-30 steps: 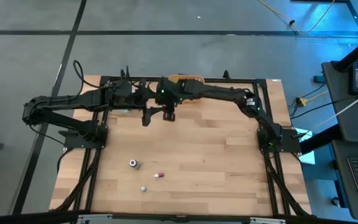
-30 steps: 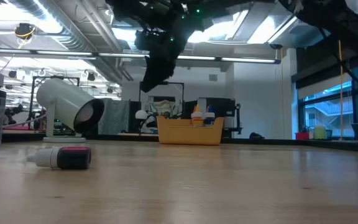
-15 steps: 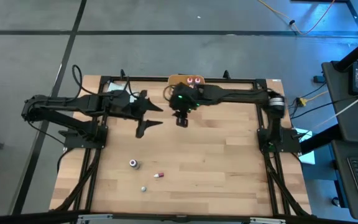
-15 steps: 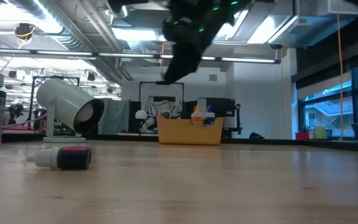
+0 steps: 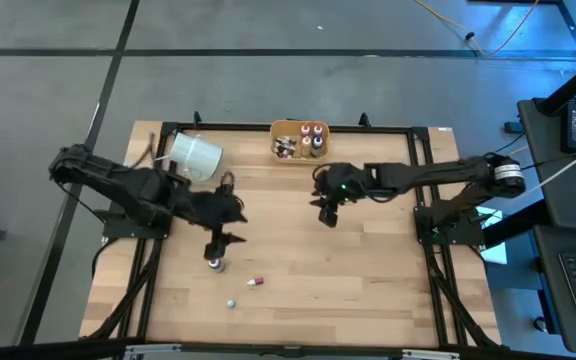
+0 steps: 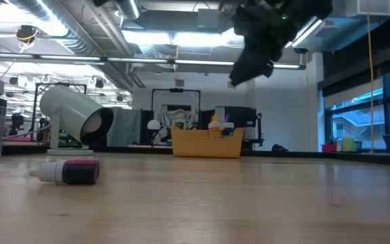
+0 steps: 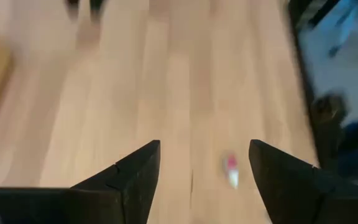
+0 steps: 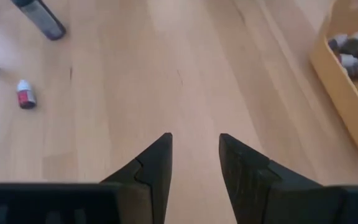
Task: Pick & Place food coloring
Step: Move the violet food coloring bottle to the top center of the table
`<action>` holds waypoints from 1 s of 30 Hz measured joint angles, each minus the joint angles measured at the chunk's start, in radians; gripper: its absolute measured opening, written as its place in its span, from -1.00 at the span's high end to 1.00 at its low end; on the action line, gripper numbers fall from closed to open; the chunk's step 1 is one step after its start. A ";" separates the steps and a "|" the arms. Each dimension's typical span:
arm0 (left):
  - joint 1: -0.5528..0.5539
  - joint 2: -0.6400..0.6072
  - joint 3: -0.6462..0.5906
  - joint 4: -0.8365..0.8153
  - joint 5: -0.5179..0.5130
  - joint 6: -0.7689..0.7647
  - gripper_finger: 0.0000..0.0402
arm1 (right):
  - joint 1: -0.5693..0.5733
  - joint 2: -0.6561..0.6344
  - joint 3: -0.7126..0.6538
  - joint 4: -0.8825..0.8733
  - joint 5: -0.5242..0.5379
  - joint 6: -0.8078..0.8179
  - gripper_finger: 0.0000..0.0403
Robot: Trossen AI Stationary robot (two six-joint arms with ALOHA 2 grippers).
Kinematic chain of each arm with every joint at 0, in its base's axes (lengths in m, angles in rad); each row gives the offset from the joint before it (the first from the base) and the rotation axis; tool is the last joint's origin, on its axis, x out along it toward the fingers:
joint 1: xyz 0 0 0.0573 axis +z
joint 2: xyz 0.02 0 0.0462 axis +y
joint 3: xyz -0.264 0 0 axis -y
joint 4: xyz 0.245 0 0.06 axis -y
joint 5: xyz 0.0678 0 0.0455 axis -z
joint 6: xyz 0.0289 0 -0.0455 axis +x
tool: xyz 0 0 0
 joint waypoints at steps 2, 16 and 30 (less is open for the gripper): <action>-0.034 0.049 0.040 -0.130 -0.021 -0.087 -0.19 | 0.018 -0.018 -0.040 0.046 0.009 0.030 0.33; -0.168 0.273 0.063 -0.367 0.031 -0.548 -0.19 | 0.117 -0.025 -0.101 0.235 0.007 0.098 0.33; -0.192 0.365 0.063 -0.250 0.030 -0.749 -0.19 | 0.157 -0.025 -0.101 0.269 0.006 0.103 0.33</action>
